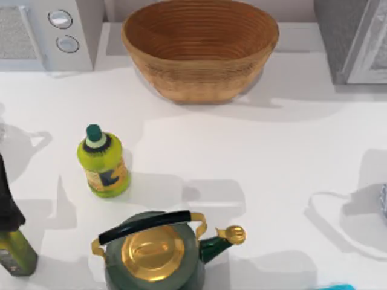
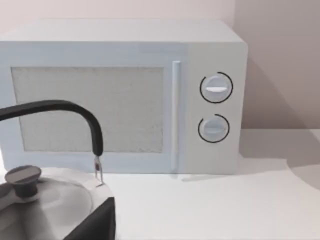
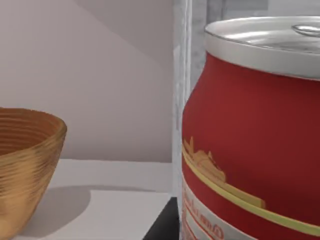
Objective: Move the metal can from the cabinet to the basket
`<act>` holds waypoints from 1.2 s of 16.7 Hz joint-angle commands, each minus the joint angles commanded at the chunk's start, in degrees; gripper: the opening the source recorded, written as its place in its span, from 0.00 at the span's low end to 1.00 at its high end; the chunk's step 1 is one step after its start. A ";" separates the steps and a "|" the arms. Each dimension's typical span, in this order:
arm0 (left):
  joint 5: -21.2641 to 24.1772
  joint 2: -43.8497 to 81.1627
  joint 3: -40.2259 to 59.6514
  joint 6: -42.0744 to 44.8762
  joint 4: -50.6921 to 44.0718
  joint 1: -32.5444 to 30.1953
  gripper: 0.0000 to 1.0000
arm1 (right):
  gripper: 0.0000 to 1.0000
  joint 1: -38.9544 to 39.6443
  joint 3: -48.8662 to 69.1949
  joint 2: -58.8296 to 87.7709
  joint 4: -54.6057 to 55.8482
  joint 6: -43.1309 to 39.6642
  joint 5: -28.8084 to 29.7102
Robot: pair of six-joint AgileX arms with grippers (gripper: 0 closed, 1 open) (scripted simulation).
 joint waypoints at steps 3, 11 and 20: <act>0.00 0.00 0.00 0.00 0.00 0.00 1.00 | 0.00 4.13 9.62 10.78 3.70 0.10 3.18; 0.00 0.00 0.00 0.00 0.00 0.00 1.00 | 0.00 16.05 42.56 49.61 18.35 0.64 16.03; 0.00 0.00 0.00 0.00 0.00 0.00 1.00 | 0.00 28.25 73.80 96.23 29.95 0.43 31.73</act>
